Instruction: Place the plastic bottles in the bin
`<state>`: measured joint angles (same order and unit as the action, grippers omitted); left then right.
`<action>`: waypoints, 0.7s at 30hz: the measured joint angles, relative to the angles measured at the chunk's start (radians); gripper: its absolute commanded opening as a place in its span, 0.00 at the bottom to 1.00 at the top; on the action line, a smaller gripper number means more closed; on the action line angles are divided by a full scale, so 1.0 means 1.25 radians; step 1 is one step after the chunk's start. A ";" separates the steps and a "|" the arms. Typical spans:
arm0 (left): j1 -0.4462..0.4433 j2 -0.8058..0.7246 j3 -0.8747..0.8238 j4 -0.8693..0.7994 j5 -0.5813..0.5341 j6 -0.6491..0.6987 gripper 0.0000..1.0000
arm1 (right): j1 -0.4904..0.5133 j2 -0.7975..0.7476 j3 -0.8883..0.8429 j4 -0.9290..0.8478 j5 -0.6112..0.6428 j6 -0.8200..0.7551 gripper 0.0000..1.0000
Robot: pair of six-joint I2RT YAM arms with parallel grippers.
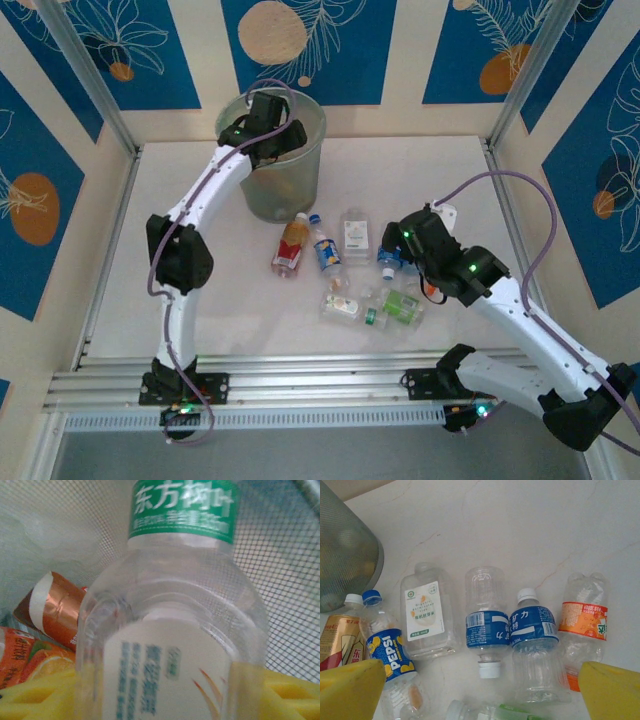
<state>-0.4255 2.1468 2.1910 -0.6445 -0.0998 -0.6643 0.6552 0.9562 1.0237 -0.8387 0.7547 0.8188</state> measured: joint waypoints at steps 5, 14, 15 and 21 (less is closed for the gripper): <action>0.004 0.015 0.006 0.000 0.036 -0.009 0.78 | 0.000 0.017 0.005 -0.003 -0.003 -0.001 0.99; 0.005 0.022 0.017 0.000 0.066 -0.014 0.80 | -0.001 0.070 0.040 -0.010 -0.020 -0.006 0.99; 0.006 0.024 0.022 0.000 0.066 -0.014 0.80 | -0.001 0.074 0.043 -0.012 -0.021 -0.007 0.99; 0.013 0.027 0.027 0.000 0.066 -0.010 0.64 | -0.001 0.090 0.059 -0.017 -0.021 -0.007 0.99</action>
<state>-0.4099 2.1807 2.2250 -0.6449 -0.0174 -0.6765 0.6544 1.0691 1.0977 -0.8604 0.7288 0.8104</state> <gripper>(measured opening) 0.684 0.992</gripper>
